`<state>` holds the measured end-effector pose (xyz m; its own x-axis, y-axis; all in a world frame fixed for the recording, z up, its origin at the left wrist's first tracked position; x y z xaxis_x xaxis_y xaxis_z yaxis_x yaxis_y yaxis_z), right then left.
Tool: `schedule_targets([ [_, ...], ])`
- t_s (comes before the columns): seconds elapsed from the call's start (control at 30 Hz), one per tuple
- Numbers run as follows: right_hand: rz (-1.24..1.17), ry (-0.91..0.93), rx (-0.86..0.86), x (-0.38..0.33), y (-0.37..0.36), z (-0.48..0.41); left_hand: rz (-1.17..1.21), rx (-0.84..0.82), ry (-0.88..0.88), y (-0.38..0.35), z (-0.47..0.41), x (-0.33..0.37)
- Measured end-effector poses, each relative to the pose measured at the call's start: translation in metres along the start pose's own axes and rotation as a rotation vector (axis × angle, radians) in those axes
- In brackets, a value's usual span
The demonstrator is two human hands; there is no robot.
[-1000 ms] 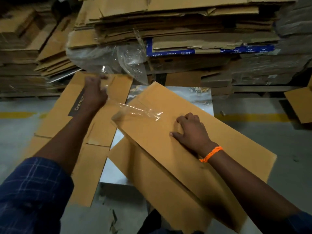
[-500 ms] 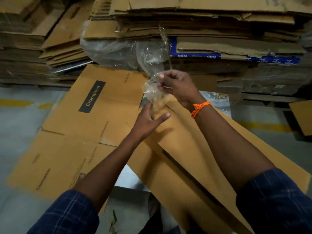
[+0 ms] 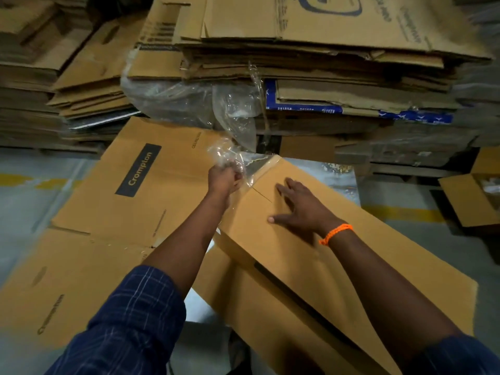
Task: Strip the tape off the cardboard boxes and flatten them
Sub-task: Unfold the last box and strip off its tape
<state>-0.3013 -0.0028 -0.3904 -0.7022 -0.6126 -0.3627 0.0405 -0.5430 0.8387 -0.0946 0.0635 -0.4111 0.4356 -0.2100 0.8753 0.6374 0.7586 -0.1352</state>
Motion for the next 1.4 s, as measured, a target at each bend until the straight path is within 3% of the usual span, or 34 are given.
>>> schedule_targets([
  [0.2, 0.024, -0.015, 0.001, -0.002, 0.003, -0.005, 0.452, -0.010, 0.248, 0.002, -0.006, 0.000],
  [0.3, 0.029, -0.038, -0.011, -0.001, 0.000, -0.007, 0.556, -0.046, 0.335, 0.007, -0.009, -0.001],
  [0.4, 0.048, -0.046, -0.031, -0.006, 0.003, -0.009, 0.445, -0.210, 0.314, 0.009, -0.005, 0.006],
  [0.53, 0.118, -0.076, -0.076, -0.019, 0.012, -0.014, 0.010, -0.662, 0.137, 0.028, 0.014, 0.020],
  [0.63, 0.211, 0.009, -0.006, -0.039, 0.007, -0.024, -0.134, -0.812, 0.017, 0.049, 0.029, 0.016],
  [0.7, 0.169, 0.106, 0.040, -0.057, -0.005, -0.023, 0.007, -0.754, 0.087, 0.059, 0.033, 0.010],
  [0.77, 0.082, 0.155, 0.119, -0.067, -0.021, -0.020, 0.123, -0.584, 0.178, 0.071, 0.031, 0.001],
  [0.83, 0.017, 0.129, 0.209, -0.073, -0.030, -0.020, -0.090, -0.460, 0.177, 0.084, 0.038, -0.010],
  [0.9, 0.025, 0.056, 0.238, -0.082, -0.029, -0.023, -0.418, -0.470, 0.160, 0.099, 0.053, -0.030],
  [1.0, 0.032, 0.065, 0.346, -0.094, -0.020, -0.022, -0.408, -0.402, 0.147, 0.124, 0.067, -0.052],
  [1.13, 0.097, 0.430, 0.534, -0.099, -0.025, -0.007, -0.210, -0.343, 0.102, 0.141, 0.072, -0.054],
  [1.2, 0.229, 0.680, 0.523, -0.105, -0.036, -0.002, -0.178, -0.337, 0.086, 0.137, 0.073, -0.053],
  [1.27, 0.316, 0.863, 0.387, -0.108, -0.048, 0.002, -0.176, -0.344, 0.077, 0.132, 0.075, -0.053],
  [1.33, 0.269, 0.874, 0.244, -0.105, -0.052, 0.005, -0.158, -0.343, 0.080, 0.130, 0.076, -0.055],
  [1.4, 0.210, 0.849, 0.211, -0.099, -0.052, 0.006, -0.151, -0.329, 0.085, 0.131, 0.076, -0.057],
])
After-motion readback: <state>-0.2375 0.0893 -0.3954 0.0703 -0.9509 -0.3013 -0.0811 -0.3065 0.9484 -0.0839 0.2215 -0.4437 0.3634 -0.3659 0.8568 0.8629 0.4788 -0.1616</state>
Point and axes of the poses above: each hand's wrist, its own z-axis away from the middle knuckle, its own y-axis out of the back of the hand, x = y × z, the point moved 3 cm from there along -z, towards the middle knuckle, and after that the axes turned 3 degrees about -x, right-handed, at the moved point
